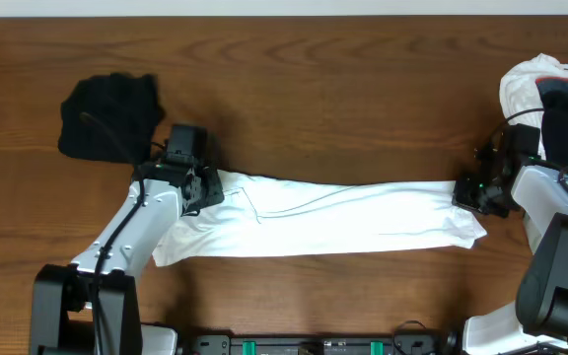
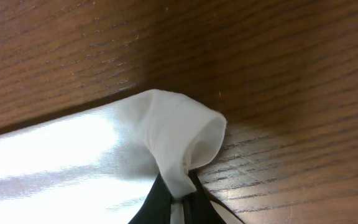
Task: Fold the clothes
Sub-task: 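Fold the right end leftward toward the left gripper with the right gripper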
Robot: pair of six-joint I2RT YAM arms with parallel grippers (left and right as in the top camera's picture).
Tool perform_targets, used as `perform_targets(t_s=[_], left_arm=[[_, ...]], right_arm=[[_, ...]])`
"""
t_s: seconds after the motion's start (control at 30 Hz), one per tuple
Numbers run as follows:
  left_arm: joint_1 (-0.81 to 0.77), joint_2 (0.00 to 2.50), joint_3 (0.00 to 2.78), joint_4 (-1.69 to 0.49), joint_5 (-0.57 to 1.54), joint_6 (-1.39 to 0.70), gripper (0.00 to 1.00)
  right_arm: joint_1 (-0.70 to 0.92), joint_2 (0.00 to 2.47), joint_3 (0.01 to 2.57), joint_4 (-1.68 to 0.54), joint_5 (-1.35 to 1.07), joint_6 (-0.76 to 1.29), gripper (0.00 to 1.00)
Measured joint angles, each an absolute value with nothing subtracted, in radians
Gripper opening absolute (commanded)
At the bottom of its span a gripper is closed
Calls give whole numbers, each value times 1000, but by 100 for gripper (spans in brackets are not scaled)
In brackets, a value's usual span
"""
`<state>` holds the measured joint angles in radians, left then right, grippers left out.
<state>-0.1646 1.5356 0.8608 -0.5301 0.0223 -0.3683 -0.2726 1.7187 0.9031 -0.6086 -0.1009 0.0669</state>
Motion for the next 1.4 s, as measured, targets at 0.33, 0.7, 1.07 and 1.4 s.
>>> perform_targets(t_s=[0.33,0.7,1.07,1.4], left_arm=[[-165,1536,1016,-616,30,-360,45],[-167,1525,1108,-781,163,-358,45],[-167,1525,1108,-892,96,-366,45],[-167,1525,1108,-912,33,-370,45]], right_arm=[[-303,1742,941,-604,-92,67,1],[-387,1763,1002,-633,-51,67,1],[-408,1765,1277,-913,-64,85,1],[-267,1765,1413,-1152,-138,131,1]])
